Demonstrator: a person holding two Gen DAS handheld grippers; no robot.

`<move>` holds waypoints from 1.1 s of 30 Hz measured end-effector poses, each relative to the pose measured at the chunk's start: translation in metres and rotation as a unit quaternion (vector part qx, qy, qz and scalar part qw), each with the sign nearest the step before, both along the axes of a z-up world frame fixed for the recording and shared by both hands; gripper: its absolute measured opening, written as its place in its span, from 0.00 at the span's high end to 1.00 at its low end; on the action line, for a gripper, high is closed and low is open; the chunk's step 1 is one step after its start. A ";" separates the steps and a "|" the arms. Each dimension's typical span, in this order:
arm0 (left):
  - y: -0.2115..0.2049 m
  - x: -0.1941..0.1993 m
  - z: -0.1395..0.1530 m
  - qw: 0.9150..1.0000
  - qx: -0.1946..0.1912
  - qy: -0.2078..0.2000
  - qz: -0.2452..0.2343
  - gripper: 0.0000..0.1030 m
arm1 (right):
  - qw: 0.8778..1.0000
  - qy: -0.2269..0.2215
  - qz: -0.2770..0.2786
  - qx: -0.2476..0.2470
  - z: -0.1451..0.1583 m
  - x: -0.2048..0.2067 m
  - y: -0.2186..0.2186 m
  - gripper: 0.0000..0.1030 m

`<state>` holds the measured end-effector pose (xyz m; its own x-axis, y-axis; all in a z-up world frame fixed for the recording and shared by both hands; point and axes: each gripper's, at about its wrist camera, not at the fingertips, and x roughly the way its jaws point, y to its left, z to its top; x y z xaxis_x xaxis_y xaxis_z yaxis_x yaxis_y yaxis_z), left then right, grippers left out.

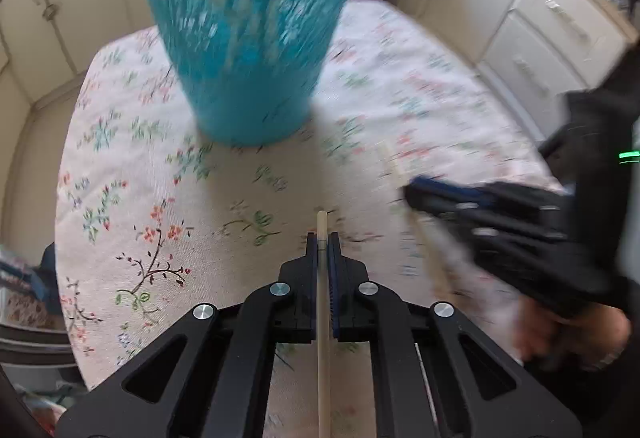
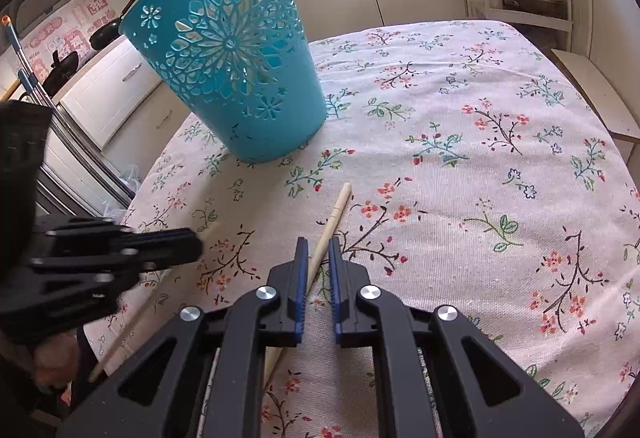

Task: Organize utensils
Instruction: 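Close the left gripper on a loose stick beside the bin, then lift the stick with the left gripper and release it into the bin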

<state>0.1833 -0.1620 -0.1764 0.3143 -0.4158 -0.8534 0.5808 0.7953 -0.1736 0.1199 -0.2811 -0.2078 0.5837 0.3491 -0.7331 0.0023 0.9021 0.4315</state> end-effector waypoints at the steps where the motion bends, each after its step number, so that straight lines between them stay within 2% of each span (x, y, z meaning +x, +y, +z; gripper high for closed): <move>1: 0.003 -0.002 0.014 1.000 -0.021 0.001 -0.006 0.95 | 1.000 0.000 0.000 0.001 0.000 0.000 0.000 0.90; 3: 0.009 -0.005 0.043 0.998 -0.058 -0.006 -0.013 0.95 | 1.000 0.000 0.000 0.001 0.000 0.000 0.001 0.90; 6: 0.019 0.000 0.104 0.992 -0.115 -0.053 -0.010 0.95 | 1.000 0.000 -0.001 0.003 0.000 0.000 0.001 0.90; 8: 0.024 0.005 0.137 0.986 -0.139 -0.090 0.003 0.95 | 1.000 0.000 -0.002 0.005 0.000 0.000 0.002 0.90; 9: 0.028 0.009 0.153 0.982 -0.153 -0.109 0.012 0.95 | 1.000 0.000 -0.002 0.006 0.000 0.000 0.001 0.90; 11: 0.029 0.019 0.186 0.969 -0.175 -0.172 0.040 0.95 | 1.000 0.000 -0.001 0.008 -0.001 0.000 0.000 0.90; 14: 0.024 0.037 0.213 0.948 -0.203 -0.234 0.073 0.95 | 1.000 0.000 -0.001 0.014 -0.002 0.000 -0.003 0.90; 17: 0.015 0.060 0.222 0.931 -0.214 -0.276 0.109 0.95 | 1.000 0.000 0.000 0.018 -0.003 0.000 -0.004 0.90; 21: 0.004 0.091 0.212 0.916 -0.219 -0.300 0.154 0.95 | 1.000 0.001 0.000 0.022 -0.003 0.000 -0.006 0.90; 28: -0.002 0.120 0.184 0.901 -0.223 -0.310 0.207 0.95 | 1.000 0.000 0.003 0.025 -0.003 0.000 -0.007 0.89; 33: -0.001 0.124 0.170 0.897 -0.219 -0.314 0.221 0.95 | 1.000 0.000 0.003 0.025 -0.003 0.000 -0.006 0.89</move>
<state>0.3071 -0.1632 -0.0062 0.8929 -0.3837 -0.2357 0.3177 0.9077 -0.2741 0.1202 -0.2875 -0.2107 0.5814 0.3880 -0.7151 -0.0026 0.8798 0.4753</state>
